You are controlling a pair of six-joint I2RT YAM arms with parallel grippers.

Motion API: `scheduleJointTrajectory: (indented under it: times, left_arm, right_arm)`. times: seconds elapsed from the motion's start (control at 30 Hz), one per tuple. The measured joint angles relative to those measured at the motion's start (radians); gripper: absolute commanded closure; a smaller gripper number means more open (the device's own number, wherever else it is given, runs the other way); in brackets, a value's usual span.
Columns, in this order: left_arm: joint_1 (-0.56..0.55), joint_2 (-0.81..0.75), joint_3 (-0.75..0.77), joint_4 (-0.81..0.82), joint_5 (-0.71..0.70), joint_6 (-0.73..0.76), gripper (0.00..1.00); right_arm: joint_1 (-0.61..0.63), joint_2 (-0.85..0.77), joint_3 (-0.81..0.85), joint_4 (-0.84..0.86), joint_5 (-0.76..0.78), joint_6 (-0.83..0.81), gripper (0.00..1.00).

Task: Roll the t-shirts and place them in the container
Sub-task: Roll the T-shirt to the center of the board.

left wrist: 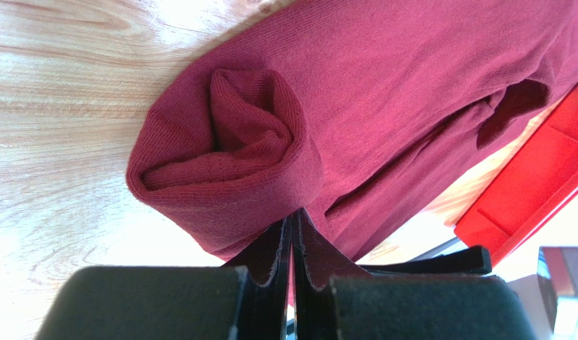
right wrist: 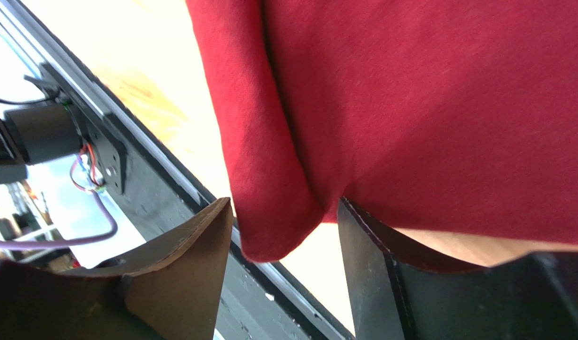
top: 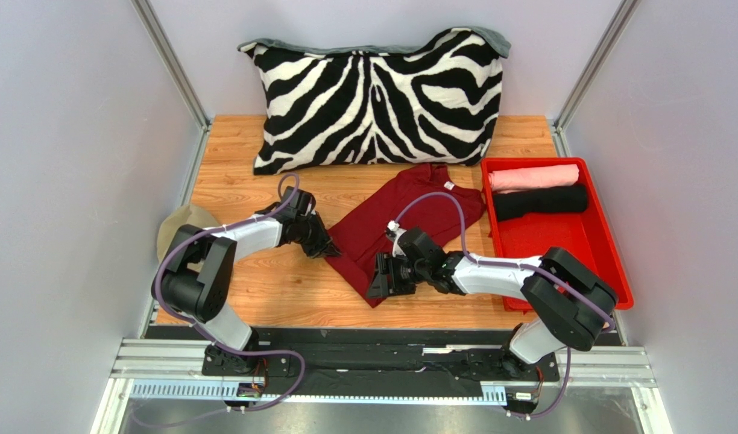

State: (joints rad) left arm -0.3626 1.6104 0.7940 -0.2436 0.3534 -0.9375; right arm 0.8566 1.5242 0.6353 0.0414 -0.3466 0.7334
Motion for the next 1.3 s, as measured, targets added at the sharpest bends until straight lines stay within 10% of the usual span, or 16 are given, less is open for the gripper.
scheduleJointTrajectory:
  times: [0.47,0.63,0.8,1.3]
  left_arm:
    - [0.0,0.006,0.007,-0.008,0.0,0.0,0.93]
    - [-0.002,0.013,0.018,-0.017,-0.006,0.0,0.93]
    - [-0.006,0.017,0.019,-0.018,-0.015,-0.008,0.93]
    - [-0.01,0.042,0.053,-0.067,-0.026,-0.039,0.93]
  right_arm:
    - [-0.002,0.002,-0.03,0.047,-0.033,0.038,0.8]
    - [-0.063,0.064,-0.116,0.216,-0.117,0.153,0.78]
    - [-0.069,0.055,-0.137,0.245,-0.117,0.187,0.52]
    - [0.26,-0.258,0.209,-0.382,0.509,-0.182,0.43]
